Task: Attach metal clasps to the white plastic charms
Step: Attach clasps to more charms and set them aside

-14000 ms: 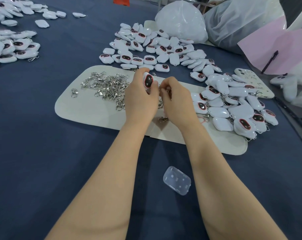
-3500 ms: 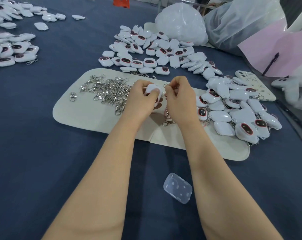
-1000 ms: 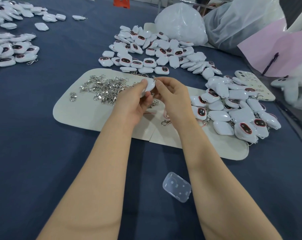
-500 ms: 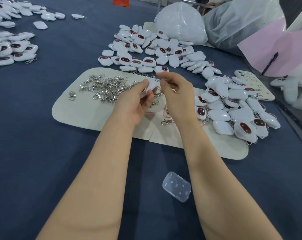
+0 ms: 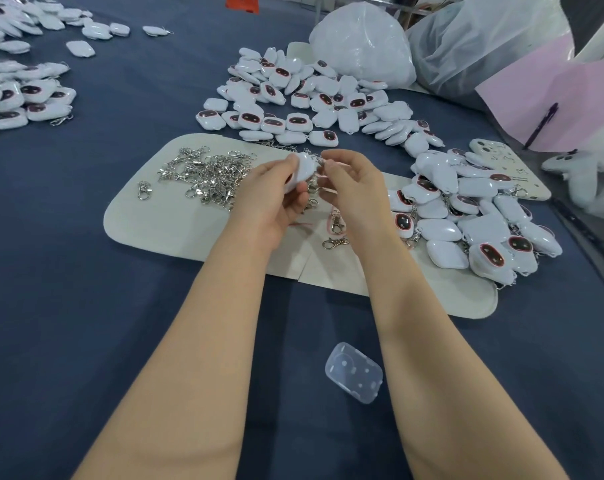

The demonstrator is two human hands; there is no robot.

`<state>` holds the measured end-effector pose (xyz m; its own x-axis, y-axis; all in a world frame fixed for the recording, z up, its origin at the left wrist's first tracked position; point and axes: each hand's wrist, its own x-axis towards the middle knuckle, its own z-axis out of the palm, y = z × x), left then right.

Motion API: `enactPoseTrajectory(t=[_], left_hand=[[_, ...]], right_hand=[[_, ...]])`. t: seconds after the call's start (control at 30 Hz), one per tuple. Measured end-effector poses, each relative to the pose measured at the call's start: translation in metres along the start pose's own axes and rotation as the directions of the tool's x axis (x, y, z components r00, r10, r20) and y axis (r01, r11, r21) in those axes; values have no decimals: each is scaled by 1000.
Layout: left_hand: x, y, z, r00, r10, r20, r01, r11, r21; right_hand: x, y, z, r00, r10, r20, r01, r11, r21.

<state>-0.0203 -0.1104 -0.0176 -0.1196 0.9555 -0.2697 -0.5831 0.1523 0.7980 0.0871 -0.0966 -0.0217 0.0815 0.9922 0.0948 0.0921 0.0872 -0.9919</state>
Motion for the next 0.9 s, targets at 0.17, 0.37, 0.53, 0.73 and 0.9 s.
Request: enactPoseTrajectory(t=[0.17, 0.37, 0.53, 0.73, 0.9], left_hand=[[-2, 4, 0, 996, -86, 30, 90, 983, -159], [1, 2, -1, 987, -152, 56, 160, 967, -196], [0, 0, 1, 992, -124, 36, 127, 985, -119], [0, -5, 3, 876, 481, -4, -392, 718, 576], [0, -11, -1, 721, 673, 166, -551, 411, 727]], right_hand=[[-4, -4, 0, 985, -172, 32, 174, 979, -107], [-4, -5, 4, 965, -260, -29, 255, 959, -126], [-4, 0, 4, 923, -379, -64, 344, 889, -301], [0, 4, 0, 878, -479, 17, 420, 751, -509], [0, 5, -2, 892, -443, 94, 411, 707, -575]])
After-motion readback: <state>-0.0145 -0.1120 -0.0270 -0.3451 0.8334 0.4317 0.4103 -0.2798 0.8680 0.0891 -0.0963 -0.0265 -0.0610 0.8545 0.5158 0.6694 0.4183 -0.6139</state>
